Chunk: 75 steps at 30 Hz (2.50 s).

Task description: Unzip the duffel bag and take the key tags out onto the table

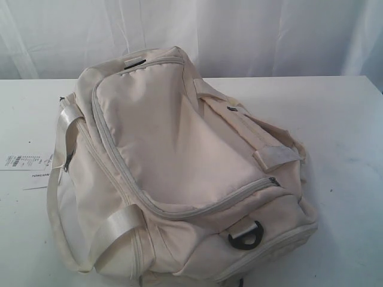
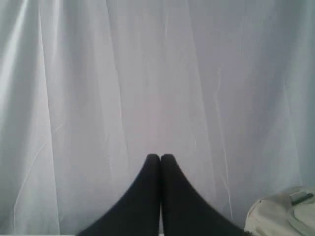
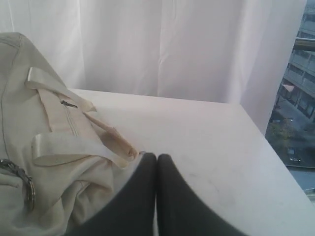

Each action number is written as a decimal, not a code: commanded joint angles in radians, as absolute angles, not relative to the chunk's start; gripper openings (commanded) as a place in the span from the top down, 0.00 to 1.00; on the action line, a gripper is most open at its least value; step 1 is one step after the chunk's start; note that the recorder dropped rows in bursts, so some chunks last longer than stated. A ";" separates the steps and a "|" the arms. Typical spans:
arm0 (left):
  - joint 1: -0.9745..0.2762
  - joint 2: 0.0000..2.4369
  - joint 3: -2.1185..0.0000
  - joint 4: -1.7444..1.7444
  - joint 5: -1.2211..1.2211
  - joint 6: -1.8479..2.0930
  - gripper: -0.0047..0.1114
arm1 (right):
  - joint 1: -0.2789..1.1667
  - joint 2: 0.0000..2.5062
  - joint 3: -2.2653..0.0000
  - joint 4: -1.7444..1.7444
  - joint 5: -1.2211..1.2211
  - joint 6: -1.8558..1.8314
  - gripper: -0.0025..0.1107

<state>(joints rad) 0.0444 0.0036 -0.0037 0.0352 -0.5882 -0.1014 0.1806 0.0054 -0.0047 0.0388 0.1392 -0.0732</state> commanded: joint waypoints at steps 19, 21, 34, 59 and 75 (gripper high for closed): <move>0.036 0.452 -0.683 -0.172 0.343 -0.012 0.96 | 0.187 0.168 -0.161 0.055 0.259 0.485 0.98; 0.036 0.535 -0.783 -0.265 0.486 0.114 0.96 | 0.202 0.279 -0.237 0.060 0.297 0.419 0.98; 0.026 0.920 -0.970 -1.030 1.085 0.804 0.96 | 0.258 1.120 -0.818 0.478 0.735 -0.397 0.98; -0.232 0.971 -0.970 -0.977 1.064 0.826 0.96 | 0.069 1.702 -1.196 0.741 1.221 -0.671 0.80; -0.441 1.146 -0.970 -0.994 0.918 0.826 0.96 | 0.069 1.735 -1.196 0.674 1.141 -0.282 0.31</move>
<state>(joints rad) -0.4065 1.1330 -0.9658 -0.9657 0.9488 0.8232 0.0752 1.7145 -1.1914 0.6514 1.1410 -0.3508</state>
